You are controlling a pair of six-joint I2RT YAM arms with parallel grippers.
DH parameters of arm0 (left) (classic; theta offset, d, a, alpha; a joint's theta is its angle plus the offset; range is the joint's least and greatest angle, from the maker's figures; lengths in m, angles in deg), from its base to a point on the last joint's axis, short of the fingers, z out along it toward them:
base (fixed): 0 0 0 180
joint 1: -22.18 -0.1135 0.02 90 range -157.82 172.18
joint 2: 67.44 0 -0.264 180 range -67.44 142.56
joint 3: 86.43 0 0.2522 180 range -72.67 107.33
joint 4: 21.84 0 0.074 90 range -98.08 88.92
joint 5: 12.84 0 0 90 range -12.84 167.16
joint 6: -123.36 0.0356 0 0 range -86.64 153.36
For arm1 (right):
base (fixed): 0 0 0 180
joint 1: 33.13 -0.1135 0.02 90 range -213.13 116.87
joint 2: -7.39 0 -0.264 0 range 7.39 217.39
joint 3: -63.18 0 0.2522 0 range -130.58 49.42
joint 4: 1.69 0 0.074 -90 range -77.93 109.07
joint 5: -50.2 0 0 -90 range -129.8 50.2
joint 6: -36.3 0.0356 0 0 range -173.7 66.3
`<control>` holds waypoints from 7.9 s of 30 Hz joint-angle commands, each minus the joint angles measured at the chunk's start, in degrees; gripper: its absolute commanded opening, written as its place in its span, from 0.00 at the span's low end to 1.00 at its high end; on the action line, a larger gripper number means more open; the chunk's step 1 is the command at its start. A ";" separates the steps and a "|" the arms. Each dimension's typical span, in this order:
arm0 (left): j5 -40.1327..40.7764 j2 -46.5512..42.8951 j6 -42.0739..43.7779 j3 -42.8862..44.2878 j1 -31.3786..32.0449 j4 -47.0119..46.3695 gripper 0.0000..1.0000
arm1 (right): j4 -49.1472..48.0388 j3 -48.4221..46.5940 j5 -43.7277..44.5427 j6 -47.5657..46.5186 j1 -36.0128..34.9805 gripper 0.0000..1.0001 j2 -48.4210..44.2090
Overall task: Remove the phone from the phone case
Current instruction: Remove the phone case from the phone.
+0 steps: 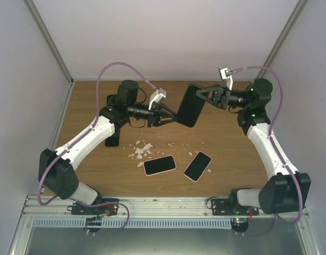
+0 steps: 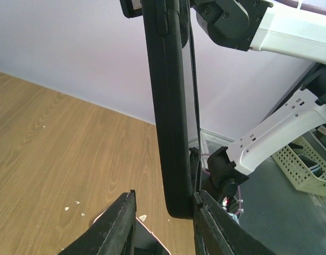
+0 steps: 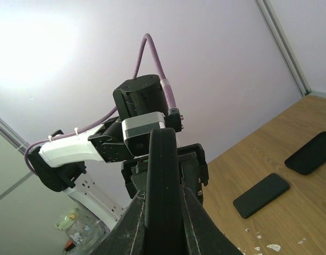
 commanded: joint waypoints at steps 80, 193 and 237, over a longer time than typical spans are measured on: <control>0.82 4.26 -8.52 5.45 1.51 -9.29 0.47 | -28.08 9.05 -1.32 24.52 -3.40 0.01 -1.92; 7.28 5.97 -69.02 -15.91 -9.38 -26.98 0.00 | 40.36 -3.51 82.36 -90.58 -40.29 0.58 7.82; 1.25 5.27 -67.48 -16.08 -7.97 -27.43 0.00 | 20.59 3.58 96.11 -100.65 -40.34 0.10 10.19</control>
